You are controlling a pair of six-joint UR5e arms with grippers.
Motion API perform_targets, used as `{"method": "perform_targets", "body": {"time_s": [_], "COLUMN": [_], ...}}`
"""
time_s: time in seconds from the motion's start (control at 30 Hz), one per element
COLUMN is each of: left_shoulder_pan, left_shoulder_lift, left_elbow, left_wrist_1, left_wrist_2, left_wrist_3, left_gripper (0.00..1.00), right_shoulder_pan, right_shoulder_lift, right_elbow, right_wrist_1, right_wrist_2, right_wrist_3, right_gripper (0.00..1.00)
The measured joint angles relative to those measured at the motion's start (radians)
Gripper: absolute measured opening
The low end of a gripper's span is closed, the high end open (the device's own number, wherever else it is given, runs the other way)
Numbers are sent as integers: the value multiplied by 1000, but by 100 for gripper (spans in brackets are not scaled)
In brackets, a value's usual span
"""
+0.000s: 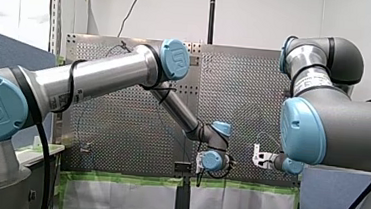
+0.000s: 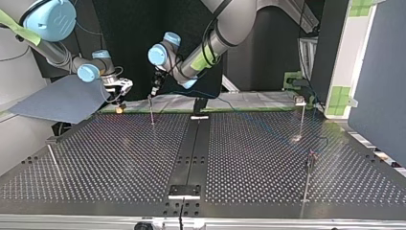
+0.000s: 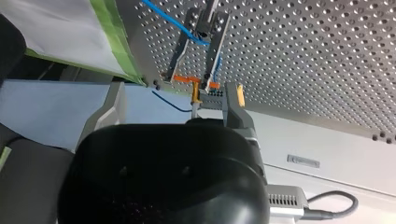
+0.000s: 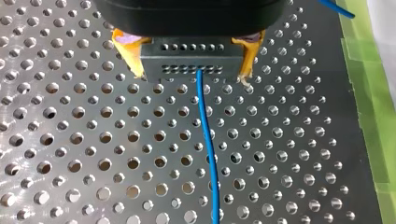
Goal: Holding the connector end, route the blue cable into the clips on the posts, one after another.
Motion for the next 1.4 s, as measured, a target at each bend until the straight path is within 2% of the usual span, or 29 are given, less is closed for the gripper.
{"method": "perform_targets", "body": {"time_s": [0.37, 0.6, 1.03, 1.2, 1.4], "left_shoulder_pan": [-34, -46, -35, -35, -27], "left_shoulder_lift": [17, 79, 209, 261, 321], "left_elbow": [-16, -78, -208, -259, -320], "left_wrist_1": [-36, 18, 147, 182, 189], "left_wrist_2": [-47, -68, -102, -116, -125], "left_wrist_3": [25, 33, 22, -13, -57], "left_gripper": [100, 100, 100, 100, 100], "right_shoulder_pan": [-3, -3, -4, -3, -3], "right_shoulder_lift": [1, 2, 4, 5, 7], "right_elbow": [0, -1, 0, 0, 0], "right_wrist_1": [-1, -1, -1, 0, 0], "right_wrist_2": [0, 0, 1, 1, -1], "right_wrist_3": [6, 7, 12, 13, 13], "right_gripper": [0, 0, 0, 0, 0]}}
